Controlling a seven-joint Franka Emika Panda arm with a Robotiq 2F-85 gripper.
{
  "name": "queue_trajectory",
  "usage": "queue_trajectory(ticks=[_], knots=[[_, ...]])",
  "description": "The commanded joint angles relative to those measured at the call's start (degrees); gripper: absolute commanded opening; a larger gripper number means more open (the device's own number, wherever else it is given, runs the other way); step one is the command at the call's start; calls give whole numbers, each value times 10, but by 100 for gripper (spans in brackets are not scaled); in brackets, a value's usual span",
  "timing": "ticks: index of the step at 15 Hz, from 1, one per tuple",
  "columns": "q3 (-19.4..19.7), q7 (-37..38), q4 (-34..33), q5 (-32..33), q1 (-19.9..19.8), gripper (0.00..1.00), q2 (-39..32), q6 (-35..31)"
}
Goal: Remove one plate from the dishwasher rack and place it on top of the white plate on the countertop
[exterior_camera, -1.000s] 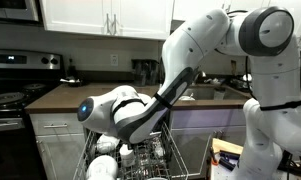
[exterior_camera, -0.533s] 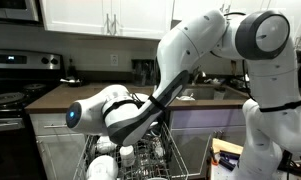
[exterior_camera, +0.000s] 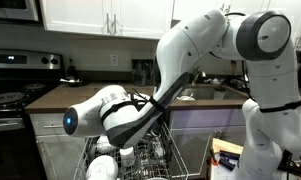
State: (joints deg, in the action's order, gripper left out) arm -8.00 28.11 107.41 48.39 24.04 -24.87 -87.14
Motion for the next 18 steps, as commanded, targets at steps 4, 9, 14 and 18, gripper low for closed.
queue_trajectory(ticks=[4,9,14,18], knots=[[-9,44,3,35,4,2,8,55],[-14,87,12,75,9,2,11,76],[-23,143,21,96,4,2,14,101],[-31,143,12,80,-8,7,-2,83]])
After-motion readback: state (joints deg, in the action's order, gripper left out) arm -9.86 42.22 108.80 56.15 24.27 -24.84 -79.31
